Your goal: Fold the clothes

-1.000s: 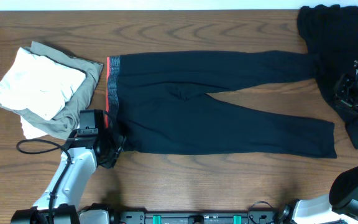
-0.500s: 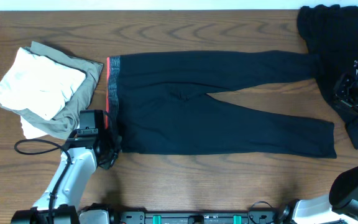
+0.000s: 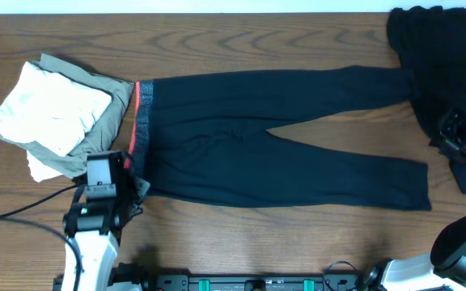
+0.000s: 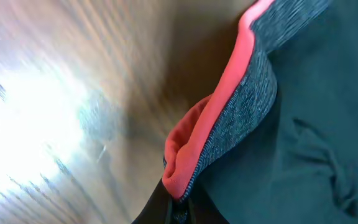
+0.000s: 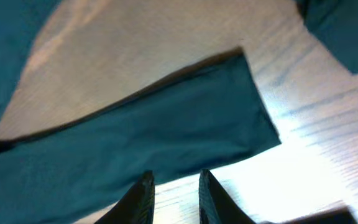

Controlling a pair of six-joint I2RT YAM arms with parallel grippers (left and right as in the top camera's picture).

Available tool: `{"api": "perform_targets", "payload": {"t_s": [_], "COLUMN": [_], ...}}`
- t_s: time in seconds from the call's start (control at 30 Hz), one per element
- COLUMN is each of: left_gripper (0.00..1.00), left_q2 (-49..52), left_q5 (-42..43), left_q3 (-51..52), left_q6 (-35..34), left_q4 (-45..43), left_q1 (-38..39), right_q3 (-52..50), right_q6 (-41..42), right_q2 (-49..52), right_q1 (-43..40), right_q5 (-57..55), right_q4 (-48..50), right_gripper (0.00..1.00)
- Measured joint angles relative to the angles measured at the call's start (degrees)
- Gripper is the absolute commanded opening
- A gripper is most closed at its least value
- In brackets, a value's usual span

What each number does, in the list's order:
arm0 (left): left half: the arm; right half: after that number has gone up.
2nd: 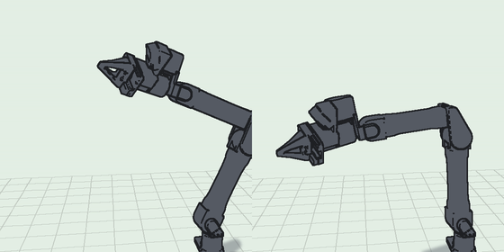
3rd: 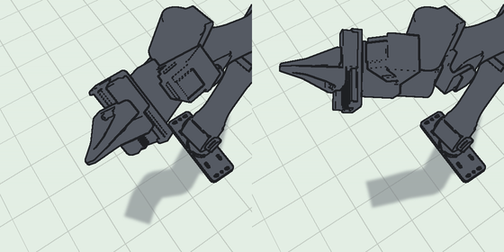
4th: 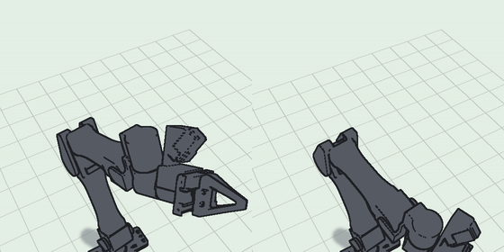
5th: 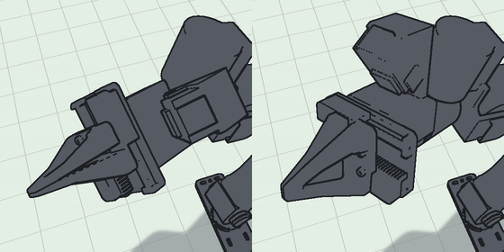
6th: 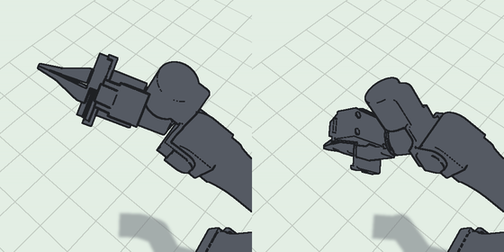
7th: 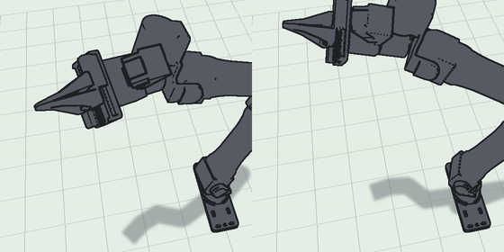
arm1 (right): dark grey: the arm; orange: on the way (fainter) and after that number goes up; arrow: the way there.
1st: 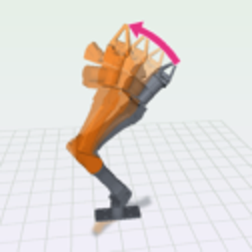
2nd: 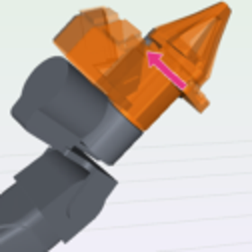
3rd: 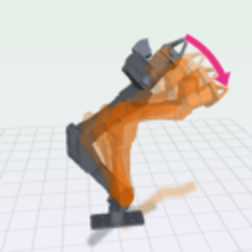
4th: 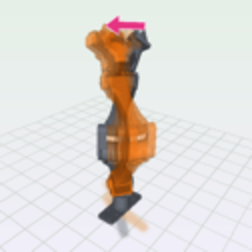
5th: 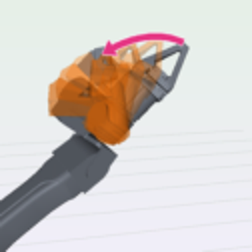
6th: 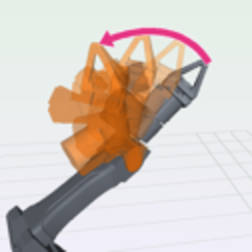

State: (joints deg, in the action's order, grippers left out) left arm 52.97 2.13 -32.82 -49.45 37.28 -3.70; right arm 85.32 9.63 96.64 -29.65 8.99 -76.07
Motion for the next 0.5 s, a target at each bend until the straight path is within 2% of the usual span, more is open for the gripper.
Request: {"api": "perform_targets", "payload": {"t_s": [0.27, 0.5], "left_gripper": [0.06, 0.06], "left_q2": [-0.68, -0.63], "left_q5": [-2.64, -2.89], "left_q3": [0.0, 0.0], "left_q6": [0.87, 1.92], "left_q4": [0.22, 0.22], "left_q1": [-1.2, -1.36], "right_q3": [-12.28, -22.95], "right_q6": [0.61, 2.51], "right_q2": [0.0, 0.0], "right_q1": [-4.55, -5.33], "right_q5": [-0.2, -0.55], "right_q4": [4.83, 12.11], "right_gripper": [0.21, 0.21]}}
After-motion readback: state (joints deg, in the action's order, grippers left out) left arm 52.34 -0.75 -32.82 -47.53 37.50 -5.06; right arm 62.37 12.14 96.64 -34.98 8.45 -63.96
